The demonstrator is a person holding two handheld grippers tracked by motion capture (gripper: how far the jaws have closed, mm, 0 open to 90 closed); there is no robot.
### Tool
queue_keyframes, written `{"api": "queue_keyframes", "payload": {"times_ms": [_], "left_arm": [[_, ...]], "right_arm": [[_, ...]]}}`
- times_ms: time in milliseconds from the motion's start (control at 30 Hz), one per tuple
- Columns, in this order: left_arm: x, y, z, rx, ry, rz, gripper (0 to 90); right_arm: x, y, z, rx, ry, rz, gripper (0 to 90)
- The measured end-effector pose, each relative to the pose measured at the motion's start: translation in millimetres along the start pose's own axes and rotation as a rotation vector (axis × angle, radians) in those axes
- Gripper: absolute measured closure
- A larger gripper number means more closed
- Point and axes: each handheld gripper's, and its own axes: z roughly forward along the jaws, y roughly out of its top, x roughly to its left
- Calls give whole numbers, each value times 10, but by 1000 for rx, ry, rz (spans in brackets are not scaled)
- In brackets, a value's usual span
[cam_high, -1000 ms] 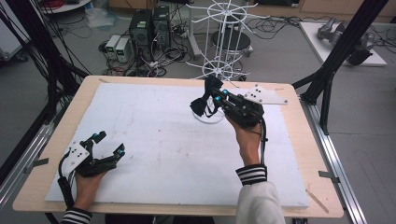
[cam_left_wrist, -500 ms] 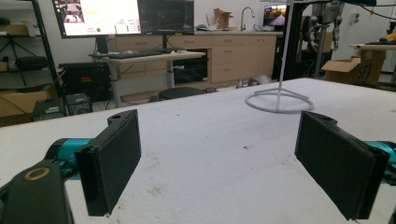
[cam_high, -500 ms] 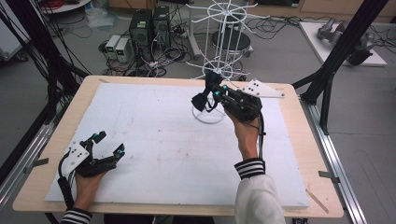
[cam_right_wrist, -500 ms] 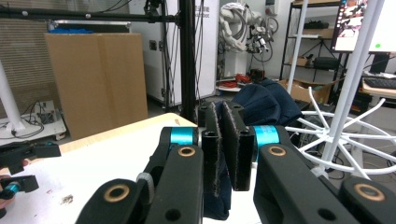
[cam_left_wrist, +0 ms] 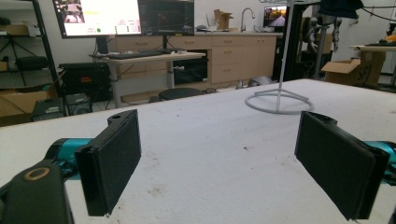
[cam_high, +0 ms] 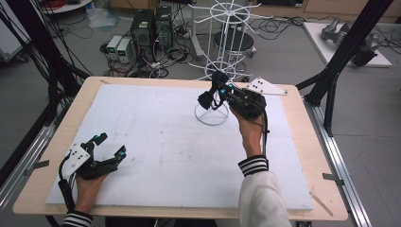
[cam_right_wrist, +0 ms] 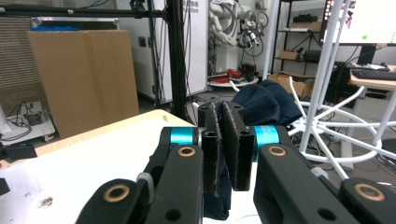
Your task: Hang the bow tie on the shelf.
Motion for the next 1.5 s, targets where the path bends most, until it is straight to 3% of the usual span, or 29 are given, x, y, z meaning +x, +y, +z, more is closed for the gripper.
{"api": "queue_keyframes", "payload": {"times_ms": [267, 867, 1167, 1500], "left_arm": [[0, 0, -1, -3, 1, -3, 148], [0, -1, -5, -4, -1, 1, 148], [0, -1, -5, -5, 0, -1, 148], [0, 0, -6, -3, -1, 1, 148]], "right_arm": [[-64, -37, 41, -15, -23, 9, 858], [-148, -79, 59, 10, -61, 21, 858], [-127, -75, 67, 29, -87, -1, 850], [-129, -75, 67, 23, -100, 21, 734]]}}
